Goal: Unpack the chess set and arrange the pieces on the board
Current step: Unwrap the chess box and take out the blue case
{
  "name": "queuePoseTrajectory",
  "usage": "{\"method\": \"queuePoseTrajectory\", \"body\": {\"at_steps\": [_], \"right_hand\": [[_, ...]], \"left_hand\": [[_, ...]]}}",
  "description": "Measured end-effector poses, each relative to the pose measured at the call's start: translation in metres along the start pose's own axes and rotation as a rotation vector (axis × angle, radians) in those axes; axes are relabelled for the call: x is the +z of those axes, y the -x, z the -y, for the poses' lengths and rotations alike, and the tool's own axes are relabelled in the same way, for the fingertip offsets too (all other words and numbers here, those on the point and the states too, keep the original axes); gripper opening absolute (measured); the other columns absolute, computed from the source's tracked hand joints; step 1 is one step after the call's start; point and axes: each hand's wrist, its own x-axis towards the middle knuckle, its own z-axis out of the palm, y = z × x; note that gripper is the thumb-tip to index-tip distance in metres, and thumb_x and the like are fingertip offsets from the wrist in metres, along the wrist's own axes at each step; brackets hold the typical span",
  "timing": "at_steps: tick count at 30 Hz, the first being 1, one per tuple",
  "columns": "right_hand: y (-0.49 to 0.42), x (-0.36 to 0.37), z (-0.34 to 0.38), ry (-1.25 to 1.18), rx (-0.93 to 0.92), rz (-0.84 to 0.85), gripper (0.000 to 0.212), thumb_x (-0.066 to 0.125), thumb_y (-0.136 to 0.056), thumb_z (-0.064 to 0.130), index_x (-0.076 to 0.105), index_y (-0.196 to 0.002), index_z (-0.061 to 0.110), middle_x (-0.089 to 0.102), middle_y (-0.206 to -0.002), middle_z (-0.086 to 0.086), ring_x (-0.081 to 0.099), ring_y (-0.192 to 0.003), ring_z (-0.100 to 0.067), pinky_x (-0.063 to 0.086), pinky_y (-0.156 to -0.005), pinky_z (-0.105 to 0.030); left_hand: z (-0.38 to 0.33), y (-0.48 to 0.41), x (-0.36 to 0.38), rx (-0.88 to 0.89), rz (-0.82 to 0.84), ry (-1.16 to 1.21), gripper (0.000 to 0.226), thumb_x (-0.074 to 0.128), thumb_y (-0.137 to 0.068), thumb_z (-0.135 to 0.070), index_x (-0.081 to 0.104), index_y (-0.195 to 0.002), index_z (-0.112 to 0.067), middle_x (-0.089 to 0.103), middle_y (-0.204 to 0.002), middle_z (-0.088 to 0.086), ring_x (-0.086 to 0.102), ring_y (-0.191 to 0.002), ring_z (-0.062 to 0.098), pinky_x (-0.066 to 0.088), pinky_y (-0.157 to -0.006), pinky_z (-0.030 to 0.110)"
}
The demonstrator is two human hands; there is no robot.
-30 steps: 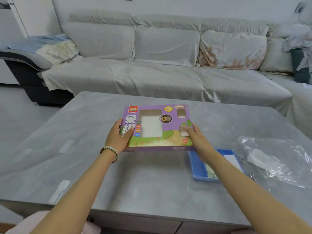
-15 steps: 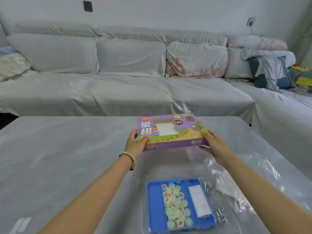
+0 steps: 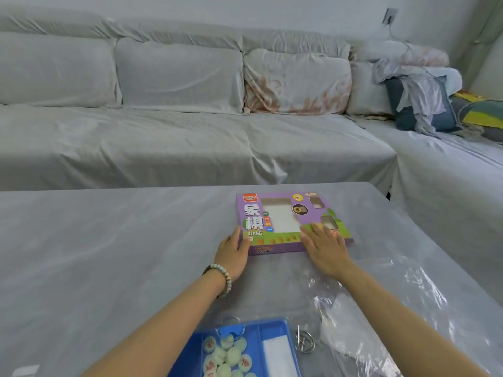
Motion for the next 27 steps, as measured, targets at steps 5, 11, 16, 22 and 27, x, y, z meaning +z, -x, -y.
{"method": "queuePoseTrajectory", "body": {"at_steps": [5,11,16,22,27], "right_hand": [[-0.009,-0.01,0.011,-0.089,-0.055,-0.05,0.054,0.008,-0.095,0.054,0.014,-0.147,0.042,0.004,-0.158,0.007,0.0,-0.145,-0.02,0.001,-0.115,-0.044],[-0.002,0.009,0.033,-0.061,-0.145,0.058,0.049,0.02,-0.097,0.054,0.009,-0.145,0.048,-0.006,-0.158,0.011,-0.012,-0.145,-0.019,-0.002,-0.116,-0.047],[-0.027,-0.01,0.026,-0.096,-0.059,0.127,0.048,0.02,-0.098,0.053,0.016,-0.145,0.045,-0.003,-0.158,0.011,-0.009,-0.145,-0.02,-0.003,-0.113,-0.053],[0.008,-0.007,0.037,-0.143,-0.172,-0.017,0.048,0.025,-0.1,0.043,0.022,-0.147,0.033,0.007,-0.158,0.007,0.001,-0.146,-0.014,0.001,-0.116,-0.042],[0.121,0.008,0.063,-0.385,-0.332,-0.032,0.05,0.018,-0.095,0.053,0.026,-0.142,0.04,0.011,-0.149,0.026,0.0,-0.141,0.005,-0.002,-0.117,-0.024]], "left_hand": [[0.003,-0.014,0.004,-0.069,0.045,-0.056,0.052,0.022,-0.1,-0.039,0.015,-0.148,-0.02,0.016,-0.155,0.001,0.009,-0.143,0.016,0.01,-0.117,0.037],[0.015,-0.004,-0.001,-0.011,0.012,-0.132,0.05,0.021,-0.101,-0.037,0.02,-0.147,-0.017,0.02,-0.154,-0.001,0.013,-0.143,0.015,0.01,-0.117,0.032],[0.018,0.013,-0.016,0.002,0.042,-0.23,0.048,0.019,-0.101,-0.034,0.023,-0.146,-0.017,0.024,-0.152,-0.001,0.013,-0.142,0.016,0.01,-0.113,0.029],[0.02,0.057,-0.035,0.054,0.036,-0.376,0.051,0.023,-0.1,-0.04,0.023,-0.146,-0.019,0.033,-0.148,0.0,0.025,-0.137,0.017,0.018,-0.112,0.031],[0.018,0.135,-0.036,0.178,0.065,-0.605,0.056,0.014,-0.095,-0.052,0.013,-0.147,-0.03,0.015,-0.154,-0.01,0.004,-0.142,0.013,0.0,-0.117,0.036]]}}
